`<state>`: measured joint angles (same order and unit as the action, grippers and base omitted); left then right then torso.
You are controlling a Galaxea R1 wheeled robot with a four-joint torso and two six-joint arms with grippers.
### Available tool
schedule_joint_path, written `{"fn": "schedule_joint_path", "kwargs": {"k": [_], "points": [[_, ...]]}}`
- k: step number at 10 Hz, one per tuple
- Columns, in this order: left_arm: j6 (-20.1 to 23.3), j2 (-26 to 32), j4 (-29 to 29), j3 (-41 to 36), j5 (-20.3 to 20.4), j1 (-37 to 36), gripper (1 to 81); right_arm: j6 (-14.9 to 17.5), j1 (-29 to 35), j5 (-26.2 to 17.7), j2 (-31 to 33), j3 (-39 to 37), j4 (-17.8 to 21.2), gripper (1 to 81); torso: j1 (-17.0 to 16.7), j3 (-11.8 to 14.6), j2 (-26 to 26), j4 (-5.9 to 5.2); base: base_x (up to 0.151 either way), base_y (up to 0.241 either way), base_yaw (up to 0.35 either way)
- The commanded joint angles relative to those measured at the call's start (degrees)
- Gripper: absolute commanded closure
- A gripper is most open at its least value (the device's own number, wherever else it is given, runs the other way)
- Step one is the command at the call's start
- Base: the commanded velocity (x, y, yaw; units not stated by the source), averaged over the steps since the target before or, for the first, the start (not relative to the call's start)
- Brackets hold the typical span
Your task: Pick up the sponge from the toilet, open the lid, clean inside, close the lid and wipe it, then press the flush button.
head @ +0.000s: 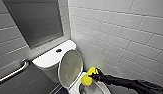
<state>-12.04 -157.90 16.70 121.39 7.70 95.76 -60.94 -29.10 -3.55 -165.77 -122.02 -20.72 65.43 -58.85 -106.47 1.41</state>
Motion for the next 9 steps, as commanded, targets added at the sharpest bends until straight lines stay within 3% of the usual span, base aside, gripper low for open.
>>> {"fn": "schedule_joint_path", "kwargs": {"k": [1, 2, 4, 5, 9], "points": [[0.1, 0.2, 0.1, -0.5, -3.7, 1.4, 1.0, -0.8, 6.1, 1.3, -1.0, -0.3, -0.2, 81.1, 0.0, 0.0, 0.0, 0.00, 0.000, 0.000, 0.000], [0.1, 0.2, -0.1, -0.4, -3.7, 1.6, 1.0, -0.6, 5.4, 1.8, -0.8, -0.4, -0.5, 81.1, 0.0, 0.0, 0.0, 0.00, 0.000, 0.000, 0.000], [0.0, -0.4, -0.1, 0.8, -3.7, 1.6, 1.0, -0.4, 5.4, 2.8, -0.6, -1.5, -0.6, 81.1, 0.0, -4.9, 0.0, 0.00, 0.000, 0.000, 0.000], [0.0, -0.6, -0.1, 0.9, -3.7, 1.6, 1.0, -0.1, 5.8, 2.8, -0.3, -1.8, -0.6, 81.1, 0.0, -0.3, 0.0, 0.00, 0.000, 0.000, 0.000], [0.0, -0.4, -0.1, 0.9, -3.7, 2.2, 1.0, -1.5, 2.9, 8.0, -0.6, -7.1, 0.8, 81.1, 0.0, -1.8, 0.0, 0.00, 0.000, 0.000, 0.000]]}}
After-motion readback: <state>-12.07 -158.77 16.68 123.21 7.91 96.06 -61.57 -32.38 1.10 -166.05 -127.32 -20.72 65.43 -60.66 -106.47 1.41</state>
